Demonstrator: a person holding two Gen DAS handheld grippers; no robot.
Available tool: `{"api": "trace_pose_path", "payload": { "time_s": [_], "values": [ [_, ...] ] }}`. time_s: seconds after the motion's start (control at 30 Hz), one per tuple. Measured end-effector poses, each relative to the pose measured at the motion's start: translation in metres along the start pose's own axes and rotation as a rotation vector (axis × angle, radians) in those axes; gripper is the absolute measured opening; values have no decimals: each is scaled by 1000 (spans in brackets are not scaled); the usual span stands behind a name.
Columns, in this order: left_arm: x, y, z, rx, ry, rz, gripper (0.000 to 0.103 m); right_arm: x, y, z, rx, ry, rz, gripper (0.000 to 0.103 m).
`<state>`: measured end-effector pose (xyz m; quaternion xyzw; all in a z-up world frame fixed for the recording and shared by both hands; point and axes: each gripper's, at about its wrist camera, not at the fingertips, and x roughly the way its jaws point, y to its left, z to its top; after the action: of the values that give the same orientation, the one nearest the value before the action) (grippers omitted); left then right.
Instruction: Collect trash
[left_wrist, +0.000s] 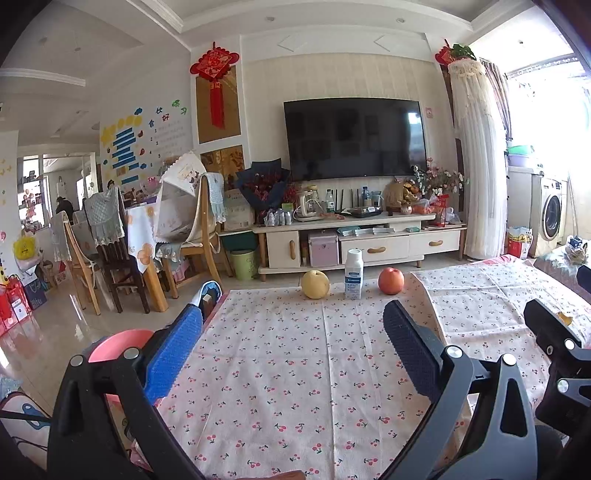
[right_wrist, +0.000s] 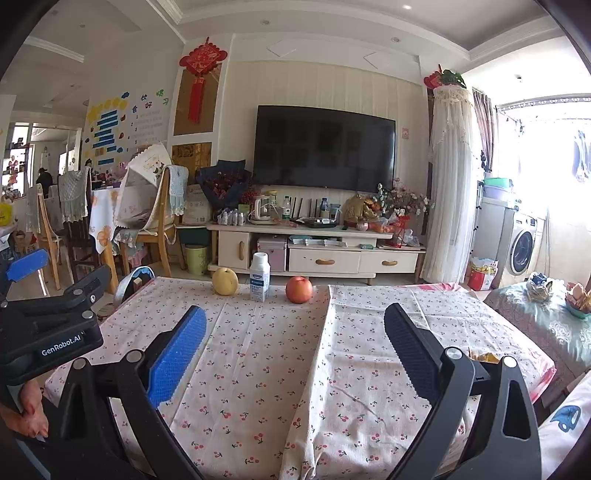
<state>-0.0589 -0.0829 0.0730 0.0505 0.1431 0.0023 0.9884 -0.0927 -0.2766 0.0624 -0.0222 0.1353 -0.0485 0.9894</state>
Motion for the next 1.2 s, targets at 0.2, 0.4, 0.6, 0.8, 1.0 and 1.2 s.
{"api": "trace_pose_path", "payload": {
  "time_s": [0.2,0.4,0.6,0.8,1.0,1.2],
  "values": [
    [-6,4,-2,-15,-5,5,99,-9,6,5,-13,-22,3,96],
    [-7,10,-1,-34,-8,8,99,-13,11,6,-23,-33,4,96],
    [-6,14,1,-38,-16,14,99,-15,16,7,-29,-42,4,97],
    [-7,14,0,-40,-19,16,99,-16,18,6,-32,-48,11,97],
    [-6,14,-1,-40,-18,16,99,-16,20,7,-33,-48,11,97],
    [-4,15,-4,-36,-16,11,99,-13,25,5,-34,-39,18,97]
  ]
}}
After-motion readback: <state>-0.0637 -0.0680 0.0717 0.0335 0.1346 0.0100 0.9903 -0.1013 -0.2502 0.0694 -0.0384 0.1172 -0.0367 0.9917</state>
